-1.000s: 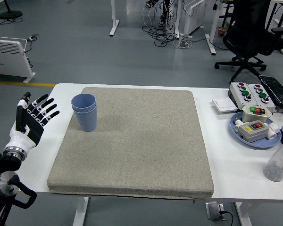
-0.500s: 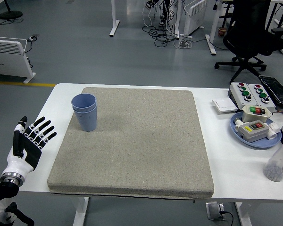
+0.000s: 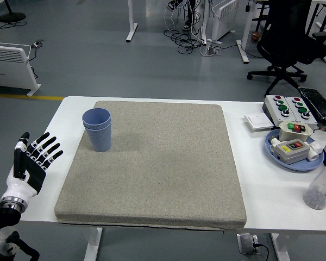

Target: Push cup pick cup insert cup

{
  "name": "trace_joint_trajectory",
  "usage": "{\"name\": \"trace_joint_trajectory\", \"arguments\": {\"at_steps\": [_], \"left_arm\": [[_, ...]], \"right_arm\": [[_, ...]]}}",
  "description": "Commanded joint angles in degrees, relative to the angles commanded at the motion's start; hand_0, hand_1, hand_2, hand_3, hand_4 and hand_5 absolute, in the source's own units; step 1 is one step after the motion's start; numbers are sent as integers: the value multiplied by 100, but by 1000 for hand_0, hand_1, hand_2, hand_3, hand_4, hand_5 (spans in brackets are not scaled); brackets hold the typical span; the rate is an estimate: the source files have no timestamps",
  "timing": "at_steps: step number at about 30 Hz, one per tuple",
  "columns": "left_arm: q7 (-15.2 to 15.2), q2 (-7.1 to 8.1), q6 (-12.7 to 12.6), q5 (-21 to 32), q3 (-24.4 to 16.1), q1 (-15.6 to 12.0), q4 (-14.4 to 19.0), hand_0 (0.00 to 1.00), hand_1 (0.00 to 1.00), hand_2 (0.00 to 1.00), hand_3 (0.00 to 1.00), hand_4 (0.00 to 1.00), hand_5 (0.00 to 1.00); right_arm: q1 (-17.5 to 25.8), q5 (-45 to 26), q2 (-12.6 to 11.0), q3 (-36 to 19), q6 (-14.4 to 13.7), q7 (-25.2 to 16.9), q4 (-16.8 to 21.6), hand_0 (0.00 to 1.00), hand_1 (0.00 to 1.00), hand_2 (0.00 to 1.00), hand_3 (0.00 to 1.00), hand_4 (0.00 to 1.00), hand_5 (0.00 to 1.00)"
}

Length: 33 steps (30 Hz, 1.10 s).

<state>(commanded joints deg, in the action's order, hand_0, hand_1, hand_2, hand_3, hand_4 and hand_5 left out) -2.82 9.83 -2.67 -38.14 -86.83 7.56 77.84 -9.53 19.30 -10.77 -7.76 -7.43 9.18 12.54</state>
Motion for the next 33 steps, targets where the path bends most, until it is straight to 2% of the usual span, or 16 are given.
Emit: {"name": "trace_joint_trajectory", "arguments": {"at_steps": [33], "left_arm": [[-12, -13, -59, 10, -40, -22, -49, 714, 774, 768, 738, 652, 998]], "right_arm": [[-24, 45, 5, -36, 18, 16, 2, 730, 669, 706, 598, 165, 390]]}}
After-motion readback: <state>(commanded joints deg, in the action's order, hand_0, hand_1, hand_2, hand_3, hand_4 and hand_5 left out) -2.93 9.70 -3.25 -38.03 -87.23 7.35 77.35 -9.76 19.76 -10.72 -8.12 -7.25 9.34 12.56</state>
